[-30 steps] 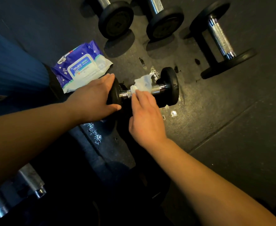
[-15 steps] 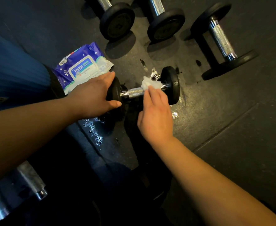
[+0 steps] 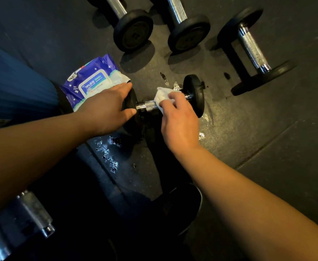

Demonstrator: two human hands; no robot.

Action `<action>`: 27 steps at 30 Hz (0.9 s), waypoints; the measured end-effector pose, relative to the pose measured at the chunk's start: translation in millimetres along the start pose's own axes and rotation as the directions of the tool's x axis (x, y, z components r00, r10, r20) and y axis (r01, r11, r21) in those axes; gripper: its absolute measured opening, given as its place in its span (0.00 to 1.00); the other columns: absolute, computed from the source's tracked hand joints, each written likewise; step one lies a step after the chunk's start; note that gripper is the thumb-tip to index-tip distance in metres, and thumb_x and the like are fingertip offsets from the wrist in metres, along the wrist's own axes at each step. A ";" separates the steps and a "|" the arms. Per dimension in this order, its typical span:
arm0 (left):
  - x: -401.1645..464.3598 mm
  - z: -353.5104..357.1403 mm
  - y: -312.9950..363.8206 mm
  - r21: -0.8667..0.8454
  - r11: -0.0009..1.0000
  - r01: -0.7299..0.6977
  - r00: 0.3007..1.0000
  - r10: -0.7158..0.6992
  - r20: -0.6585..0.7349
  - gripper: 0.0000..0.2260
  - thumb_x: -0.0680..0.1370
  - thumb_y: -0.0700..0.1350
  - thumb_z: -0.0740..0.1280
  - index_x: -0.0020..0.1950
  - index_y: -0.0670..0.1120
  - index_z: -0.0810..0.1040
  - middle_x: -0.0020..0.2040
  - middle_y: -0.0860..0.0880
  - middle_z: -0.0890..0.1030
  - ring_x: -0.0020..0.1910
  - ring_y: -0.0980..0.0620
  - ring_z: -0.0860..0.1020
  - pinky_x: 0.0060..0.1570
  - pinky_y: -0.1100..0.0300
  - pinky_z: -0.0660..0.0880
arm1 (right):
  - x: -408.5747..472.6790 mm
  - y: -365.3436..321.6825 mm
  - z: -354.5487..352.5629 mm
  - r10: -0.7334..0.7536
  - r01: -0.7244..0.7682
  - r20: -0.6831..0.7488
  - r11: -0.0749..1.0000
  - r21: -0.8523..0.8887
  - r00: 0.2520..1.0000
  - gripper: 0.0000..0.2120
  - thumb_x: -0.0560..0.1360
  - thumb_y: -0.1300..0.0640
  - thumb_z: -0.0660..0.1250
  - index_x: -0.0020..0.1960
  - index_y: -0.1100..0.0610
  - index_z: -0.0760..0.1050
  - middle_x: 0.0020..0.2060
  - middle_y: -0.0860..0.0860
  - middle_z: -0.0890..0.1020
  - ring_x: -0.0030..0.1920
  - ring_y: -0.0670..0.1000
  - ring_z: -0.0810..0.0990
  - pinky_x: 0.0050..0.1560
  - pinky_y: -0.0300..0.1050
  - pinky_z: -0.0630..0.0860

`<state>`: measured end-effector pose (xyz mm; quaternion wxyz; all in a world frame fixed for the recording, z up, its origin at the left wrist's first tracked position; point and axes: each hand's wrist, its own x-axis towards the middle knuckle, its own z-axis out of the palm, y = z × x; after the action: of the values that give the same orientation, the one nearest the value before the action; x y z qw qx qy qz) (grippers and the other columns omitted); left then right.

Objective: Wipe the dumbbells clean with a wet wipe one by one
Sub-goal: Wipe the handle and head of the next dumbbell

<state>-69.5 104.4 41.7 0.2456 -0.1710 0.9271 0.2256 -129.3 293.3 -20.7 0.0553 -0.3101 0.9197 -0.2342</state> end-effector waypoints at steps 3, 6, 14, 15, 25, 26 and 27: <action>-3.5 -0.3 6.0 0.040 0.999 0.030 0.995 -0.026 -0.095 0.32 0.79 0.55 0.66 0.79 0.48 0.59 0.76 0.46 0.67 0.73 0.44 0.67 0.68 0.47 0.68 | 13.1 3.7 -0.9 0.000 0.000 -0.005 1.000 0.007 1.000 0.11 0.71 0.67 0.68 0.53 0.60 0.76 0.56 0.57 0.78 0.42 0.61 0.79 0.34 0.50 0.75; -6.6 -0.3 11.8 0.113 0.993 0.043 0.981 -0.021 -0.192 0.25 0.79 0.55 0.65 0.73 0.48 0.66 0.69 0.45 0.74 0.66 0.41 0.73 0.58 0.45 0.73 | 17.0 6.9 2.2 -0.014 0.017 0.048 0.998 -0.068 0.999 0.14 0.72 0.65 0.69 0.57 0.57 0.77 0.53 0.55 0.78 0.41 0.60 0.79 0.33 0.48 0.74; -4.1 6.9 12.5 0.243 0.970 -0.009 0.995 0.032 -0.092 0.45 0.73 0.62 0.71 0.79 0.45 0.51 0.79 0.45 0.57 0.75 0.43 0.63 0.68 0.45 0.67 | 29.8 8.2 4.3 -0.252 0.266 0.096 0.947 -0.181 0.963 0.03 0.70 0.62 0.71 0.43 0.58 0.79 0.44 0.55 0.80 0.40 0.60 0.78 0.31 0.45 0.64; -2.3 5.3 12.2 0.249 0.969 -0.007 0.996 0.028 -0.084 0.46 0.72 0.62 0.72 0.80 0.45 0.50 0.80 0.45 0.57 0.75 0.43 0.63 0.68 0.45 0.67 | 32.1 7.2 4.2 -0.268 0.282 0.097 0.939 -0.195 0.959 0.03 0.69 0.62 0.71 0.42 0.57 0.79 0.42 0.54 0.80 0.39 0.60 0.77 0.31 0.45 0.62; 5.0 3.6 8.4 0.207 0.978 0.010 1.000 -0.007 -0.015 0.50 0.71 0.61 0.74 0.80 0.47 0.45 0.81 0.47 0.50 0.77 0.43 0.60 0.68 0.45 0.67 | 29.3 0.2 0.8 -0.201 0.195 0.009 0.936 -0.294 0.979 0.01 0.68 0.62 0.70 0.40 0.59 0.79 0.40 0.56 0.79 0.41 0.61 0.77 0.29 0.45 0.59; 4.3 4.2 8.8 0.207 0.978 0.014 1.000 -0.012 -0.011 0.51 0.71 0.60 0.74 0.80 0.47 0.44 0.81 0.47 0.49 0.77 0.43 0.59 0.68 0.45 0.67 | 28.3 -0.6 2.5 -0.225 0.221 0.023 0.924 -0.311 0.974 0.02 0.69 0.62 0.69 0.40 0.59 0.79 0.42 0.56 0.80 0.42 0.60 0.77 0.31 0.46 0.60; 3.6 4.6 9.2 0.208 0.978 0.016 1.000 -0.015 -0.008 0.51 0.71 0.60 0.74 0.80 0.47 0.43 0.81 0.47 0.48 0.77 0.44 0.59 0.69 0.45 0.66 | 28.0 0.3 2.7 -0.236 0.231 0.023 0.918 -0.324 0.971 0.02 0.70 0.61 0.68 0.41 0.60 0.79 0.46 0.56 0.81 0.44 0.60 0.77 0.33 0.48 0.62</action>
<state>-74.7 113.7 39.3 0.2611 -0.1523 0.9450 0.1250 -151.2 275.8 -22.1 -0.0323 -0.4205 0.9025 -0.0874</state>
